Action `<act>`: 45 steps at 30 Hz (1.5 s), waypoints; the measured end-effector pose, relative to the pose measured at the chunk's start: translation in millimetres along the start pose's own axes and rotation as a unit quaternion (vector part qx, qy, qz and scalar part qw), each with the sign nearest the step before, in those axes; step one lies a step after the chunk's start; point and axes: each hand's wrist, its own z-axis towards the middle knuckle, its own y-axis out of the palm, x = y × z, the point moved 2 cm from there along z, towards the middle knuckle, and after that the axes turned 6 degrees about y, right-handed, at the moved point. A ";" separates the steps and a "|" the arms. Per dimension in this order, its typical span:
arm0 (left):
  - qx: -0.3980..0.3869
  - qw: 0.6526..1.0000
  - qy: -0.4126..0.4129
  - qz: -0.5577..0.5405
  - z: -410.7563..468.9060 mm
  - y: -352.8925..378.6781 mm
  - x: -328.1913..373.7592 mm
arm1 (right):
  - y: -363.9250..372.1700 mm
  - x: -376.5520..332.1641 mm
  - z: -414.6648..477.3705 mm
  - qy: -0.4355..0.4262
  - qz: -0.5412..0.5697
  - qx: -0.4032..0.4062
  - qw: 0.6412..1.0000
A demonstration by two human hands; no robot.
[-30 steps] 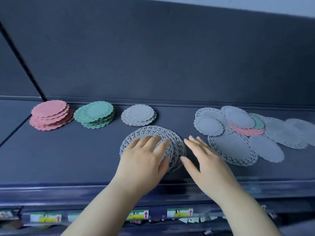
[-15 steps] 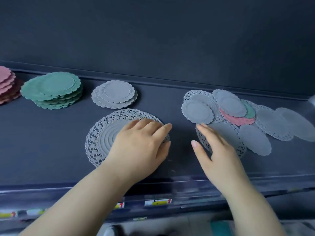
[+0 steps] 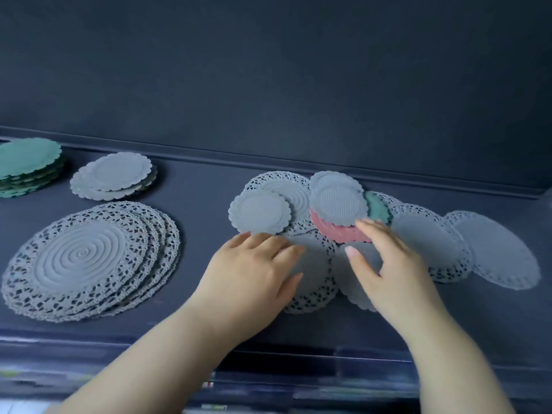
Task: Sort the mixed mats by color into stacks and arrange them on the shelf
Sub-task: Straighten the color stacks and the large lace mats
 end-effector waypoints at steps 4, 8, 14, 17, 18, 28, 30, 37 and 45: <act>0.008 0.999 -0.034 -0.002 16.5 11.3 29.9 | -17.3 34.5 11.3 -0.024 -0.002 -0.033 0.999; -0.030 0.997 -0.070 0.008 19.5 20.6 48.2 | -24.9 62.7 25.8 -0.017 -0.069 -0.095 0.993; -0.046 0.996 -0.074 0.038 19.0 23.6 52.4 | -26.2 77.5 36.8 -0.022 -0.162 -0.153 0.975; -0.012 0.998 -0.058 0.037 20.1 20.8 58.2 | -27.1 82.0 39.5 -0.028 -0.139 -0.152 0.978; -0.003 0.998 -0.061 0.032 19.9 20.4 60.5 | -28.0 82.7 39.1 -0.029 -0.128 -0.155 0.979; 0.046 0.973 -0.226 -0.010 21.2 -6.1 54.9 | -35.8 73.5 13.6 -0.027 -0.147 -0.151 0.977; 0.040 0.970 -0.239 -0.008 20.0 -8.5 55.1 | -37.2 73.2 9.9 -0.026 -0.147 -0.123 0.981; 0.058 0.962 -0.266 -0.024 24.8 -38.1 57.9 | -50.5 85.4 -0.7 0.047 0.035 -0.029 0.998; 0.167 0.956 -0.237 -0.036 23.9 -62.9 53.4 | -71.3 68.9 -9.0 0.054 0.094 0.106 0.989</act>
